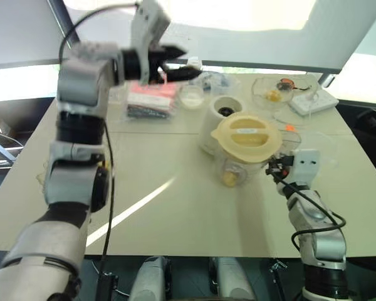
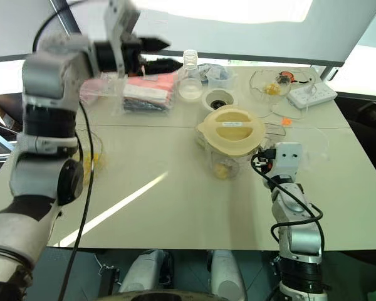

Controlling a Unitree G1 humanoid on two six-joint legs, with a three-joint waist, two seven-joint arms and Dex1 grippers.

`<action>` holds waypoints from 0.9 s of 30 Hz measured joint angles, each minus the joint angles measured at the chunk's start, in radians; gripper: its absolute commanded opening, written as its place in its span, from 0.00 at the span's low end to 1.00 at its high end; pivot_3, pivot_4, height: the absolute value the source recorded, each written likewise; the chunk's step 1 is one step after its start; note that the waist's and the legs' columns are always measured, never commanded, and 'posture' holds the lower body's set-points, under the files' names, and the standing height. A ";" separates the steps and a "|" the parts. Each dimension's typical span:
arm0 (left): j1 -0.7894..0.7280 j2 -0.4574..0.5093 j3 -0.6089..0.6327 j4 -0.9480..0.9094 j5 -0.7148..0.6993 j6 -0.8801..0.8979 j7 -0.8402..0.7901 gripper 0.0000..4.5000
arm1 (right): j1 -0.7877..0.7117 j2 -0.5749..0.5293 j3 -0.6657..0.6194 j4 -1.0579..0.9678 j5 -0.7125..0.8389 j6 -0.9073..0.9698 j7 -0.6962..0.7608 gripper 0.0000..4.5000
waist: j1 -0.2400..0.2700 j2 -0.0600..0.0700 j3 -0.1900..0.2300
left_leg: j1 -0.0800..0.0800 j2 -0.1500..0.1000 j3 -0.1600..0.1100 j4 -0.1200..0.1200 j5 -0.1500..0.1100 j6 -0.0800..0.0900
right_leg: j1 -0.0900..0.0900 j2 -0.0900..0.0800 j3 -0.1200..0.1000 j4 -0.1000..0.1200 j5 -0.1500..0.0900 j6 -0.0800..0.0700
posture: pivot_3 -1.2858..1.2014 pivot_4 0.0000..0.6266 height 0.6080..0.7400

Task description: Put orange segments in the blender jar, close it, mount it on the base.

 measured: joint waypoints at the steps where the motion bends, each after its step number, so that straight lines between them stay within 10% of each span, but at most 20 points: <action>1: 0.070 0.014 0.002 -0.066 -0.017 0.026 0.006 0.82 | -0.006 -0.004 -0.012 -0.020 0.016 0.017 0.003 0.18 | -0.001 0.000 0.000 | 0.000 0.000 0.000 0.000 0.000 0.000 | 0.000 0.000 0.000 0.001 0.000 0.000 | 0.52 0.24 1.00; 10: 0.432 0.068 0.037 -0.485 -0.176 0.208 0.105 0.82 | -0.178 -0.186 -0.185 -0.204 0.224 0.343 0.011 0.18 | 0.007 0.000 0.001 | 0.001 0.000 -0.002 0.001 0.001 -0.001 | 0.001 -0.001 0.001 0.002 0.000 -0.001 | 0.52 0.24 1.00; 16: 0.541 0.064 0.034 -0.549 -0.228 0.199 0.172 0.82 | -0.544 -0.424 -0.335 -0.152 0.340 0.659 -0.025 0.18 | 0.003 0.001 0.002 | 0.002 0.000 -0.001 0.001 0.001 -0.001 | 0.001 0.001 0.001 0.003 -0.002 -0.004 | 0.52 0.24 1.00; 27: 0.560 0.031 0.063 -0.636 -0.272 0.137 0.343 0.82 | -0.869 -0.404 -0.125 0.326 0.253 0.524 0.004 0.18 | -0.003 0.001 0.002 | 0.002 -0.001 0.002 0.000 0.001 -0.001 | 0.001 0.000 0.002 0.001 0.000 -0.001 | 0.52 0.24 1.00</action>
